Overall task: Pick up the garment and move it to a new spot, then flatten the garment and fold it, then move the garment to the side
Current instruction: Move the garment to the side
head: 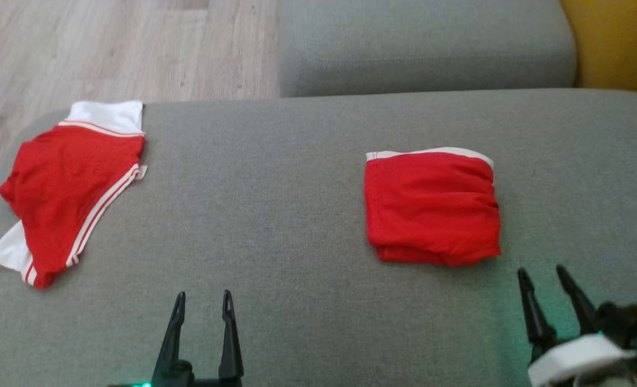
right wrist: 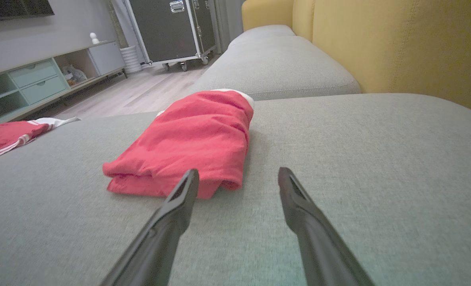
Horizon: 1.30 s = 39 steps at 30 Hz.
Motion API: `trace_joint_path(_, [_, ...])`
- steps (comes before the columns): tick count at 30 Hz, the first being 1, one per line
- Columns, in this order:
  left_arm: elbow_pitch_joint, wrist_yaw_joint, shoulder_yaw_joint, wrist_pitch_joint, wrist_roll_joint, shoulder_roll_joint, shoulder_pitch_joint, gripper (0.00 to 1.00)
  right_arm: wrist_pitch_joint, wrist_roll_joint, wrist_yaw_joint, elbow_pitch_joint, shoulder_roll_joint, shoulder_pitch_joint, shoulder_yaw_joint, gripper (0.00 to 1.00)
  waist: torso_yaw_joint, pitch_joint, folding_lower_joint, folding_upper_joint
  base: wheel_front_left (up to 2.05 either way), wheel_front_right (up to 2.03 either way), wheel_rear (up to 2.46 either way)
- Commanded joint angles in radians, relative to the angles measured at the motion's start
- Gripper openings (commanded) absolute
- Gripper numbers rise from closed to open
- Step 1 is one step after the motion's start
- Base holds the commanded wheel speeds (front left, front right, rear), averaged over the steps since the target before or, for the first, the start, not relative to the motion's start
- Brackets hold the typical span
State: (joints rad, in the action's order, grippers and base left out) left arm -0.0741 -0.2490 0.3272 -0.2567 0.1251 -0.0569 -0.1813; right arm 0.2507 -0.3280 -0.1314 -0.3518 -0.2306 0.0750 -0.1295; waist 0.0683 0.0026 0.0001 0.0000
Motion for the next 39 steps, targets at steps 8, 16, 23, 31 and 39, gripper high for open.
trace_joint_path(8, [0.051, -0.032, 0.037, -0.005, 0.000, 0.007, 0.116, 1.00, -0.024, -0.137, 0.001, -0.183, -0.063, -0.280, -0.055, 1.00, 0.031, 0.111, -0.0001, 0.0000, 0.00, 0.00, 0.00])
trace_joint_path(16, [0.040, -0.041, 0.077, -0.005, -0.012, 0.007, 0.169, 1.00, -0.124, -0.257, 0.001, -0.308, -0.085, -0.444, -0.145, 1.00, 0.062, 0.166, -0.0001, 0.0000, 0.00, 0.00, 0.00])
trace_joint_path(23, [0.034, -0.056, 0.108, -0.005, -0.029, 0.007, 0.196, 1.00, -0.147, -0.387, 0.001, -0.347, -0.110, -0.510, -0.225, 0.00, 0.063, 0.198, -0.0001, 0.0000, 0.00, 0.00, 0.00])
trace_joint_path(31, [0.052, -0.060, 0.125, -0.005, -0.067, 0.007, 0.236, 1.00, -0.148, -0.430, 0.001, -0.320, -0.295, -0.552, -0.274, 0.00, -0.005, 0.274, -0.0001, 0.0000, 0.00, 0.00, 0.00])
trace_joint_path(39, [0.077, -0.052, 0.135, -0.005, -0.101, 0.007, 0.323, 1.00, -0.182, -0.431, 0.001, -0.300, -0.573, -0.604, -0.277, 0.00, -0.069, 0.396, -0.0001, 0.0000, 0.00, 0.00, 0.00])
